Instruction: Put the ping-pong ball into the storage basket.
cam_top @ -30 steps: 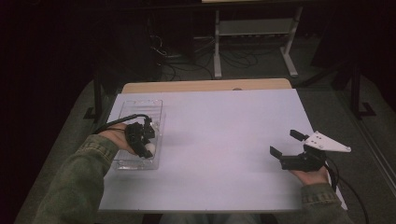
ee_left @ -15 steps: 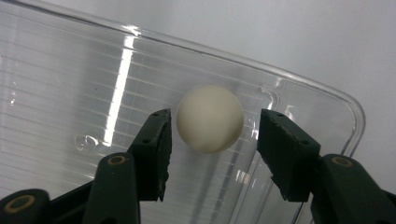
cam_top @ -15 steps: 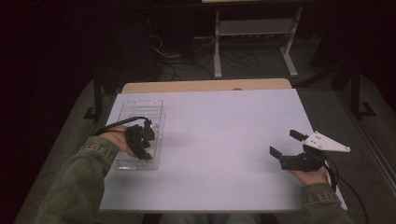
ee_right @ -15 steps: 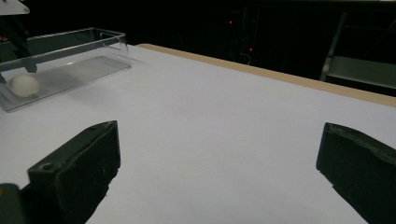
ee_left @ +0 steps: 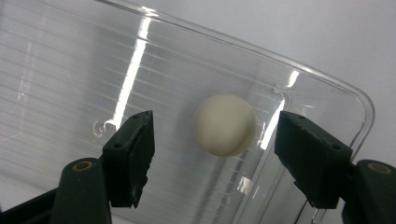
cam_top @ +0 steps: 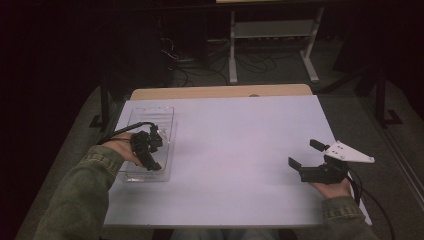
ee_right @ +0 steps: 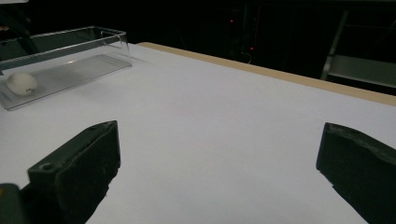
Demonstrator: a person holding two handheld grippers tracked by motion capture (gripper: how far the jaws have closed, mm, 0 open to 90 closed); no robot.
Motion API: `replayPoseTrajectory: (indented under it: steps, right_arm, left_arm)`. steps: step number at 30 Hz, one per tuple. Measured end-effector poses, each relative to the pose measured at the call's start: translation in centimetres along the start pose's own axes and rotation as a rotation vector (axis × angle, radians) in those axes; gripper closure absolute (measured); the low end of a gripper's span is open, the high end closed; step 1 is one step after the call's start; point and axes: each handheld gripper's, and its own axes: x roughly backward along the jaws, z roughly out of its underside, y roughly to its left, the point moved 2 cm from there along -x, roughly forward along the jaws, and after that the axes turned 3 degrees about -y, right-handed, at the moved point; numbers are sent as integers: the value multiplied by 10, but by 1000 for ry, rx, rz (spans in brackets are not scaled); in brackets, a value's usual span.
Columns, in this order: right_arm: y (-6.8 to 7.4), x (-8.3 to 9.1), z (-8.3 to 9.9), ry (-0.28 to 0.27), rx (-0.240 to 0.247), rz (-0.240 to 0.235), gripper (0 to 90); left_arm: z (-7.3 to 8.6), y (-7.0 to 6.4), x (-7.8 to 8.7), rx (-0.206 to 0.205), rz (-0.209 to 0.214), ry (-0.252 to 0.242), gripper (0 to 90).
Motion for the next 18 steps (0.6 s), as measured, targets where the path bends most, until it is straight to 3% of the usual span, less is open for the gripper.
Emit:
replayPoseTrajectory:
  steps: [5,9,11,12,13,18]
  right_arm:
    - [1,0,0,2,2,-1,0]
    - [0,0,0,3,3,-2,0]
    - [1,0,0,3,3,-1,0]
    - [1,0,0,3,3,-1,0]
    - [1,0,0,4,5,-2,0]
    - [1,0,0,3,9,-1,0]
  left_arm:
    - [1,1,4,15,-28,-9,210]
    - [4,5,12,51,-47,-46,135]
    - [5,5,14,59,-54,-53,68]
    - [5,5,16,81,-65,-56,68]
    - [6,5,18,85,-69,-58,0]
    - [10,5,24,105,-73,-108,0]
